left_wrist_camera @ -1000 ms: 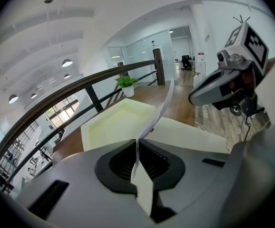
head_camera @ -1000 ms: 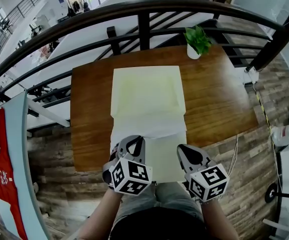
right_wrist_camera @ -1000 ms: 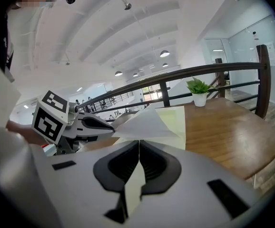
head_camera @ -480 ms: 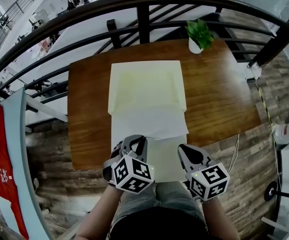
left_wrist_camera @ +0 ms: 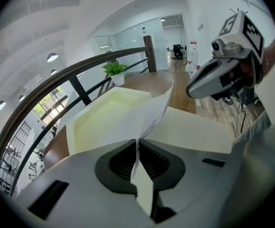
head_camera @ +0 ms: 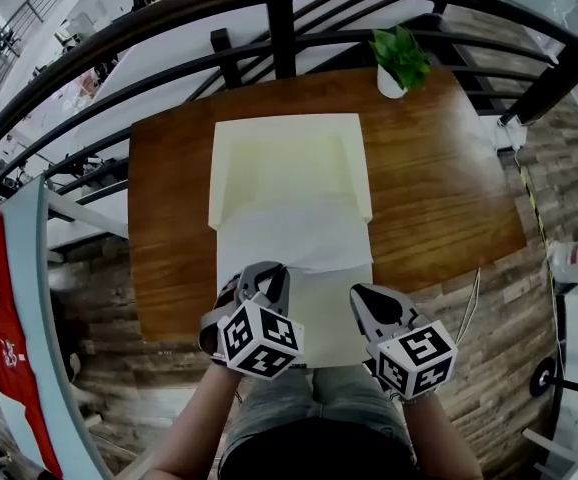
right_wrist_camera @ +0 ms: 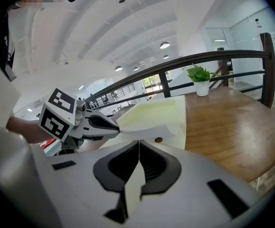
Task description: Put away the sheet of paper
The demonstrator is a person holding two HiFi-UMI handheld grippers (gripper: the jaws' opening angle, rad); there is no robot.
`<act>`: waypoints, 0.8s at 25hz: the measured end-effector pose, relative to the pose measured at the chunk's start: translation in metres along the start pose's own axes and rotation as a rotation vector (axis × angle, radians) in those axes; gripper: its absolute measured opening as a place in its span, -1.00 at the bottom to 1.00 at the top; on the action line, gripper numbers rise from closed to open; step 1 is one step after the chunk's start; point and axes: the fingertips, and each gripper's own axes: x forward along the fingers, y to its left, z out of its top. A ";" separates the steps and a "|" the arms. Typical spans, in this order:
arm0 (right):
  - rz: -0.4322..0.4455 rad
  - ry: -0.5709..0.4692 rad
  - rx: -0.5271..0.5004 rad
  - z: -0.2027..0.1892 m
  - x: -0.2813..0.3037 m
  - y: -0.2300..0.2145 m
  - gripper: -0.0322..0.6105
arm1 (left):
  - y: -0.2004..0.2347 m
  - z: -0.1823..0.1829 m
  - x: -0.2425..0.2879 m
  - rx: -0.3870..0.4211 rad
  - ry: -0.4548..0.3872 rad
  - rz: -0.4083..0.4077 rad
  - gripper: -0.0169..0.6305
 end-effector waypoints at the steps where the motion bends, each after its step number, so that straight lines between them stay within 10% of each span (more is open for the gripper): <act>1: 0.003 0.002 0.000 0.000 0.002 0.000 -0.81 | 0.002 0.000 0.002 0.003 0.002 0.001 -0.85; 20: 0.042 0.010 0.014 0.009 0.029 -0.006 -0.81 | 0.025 0.010 0.035 0.068 0.048 0.029 -0.85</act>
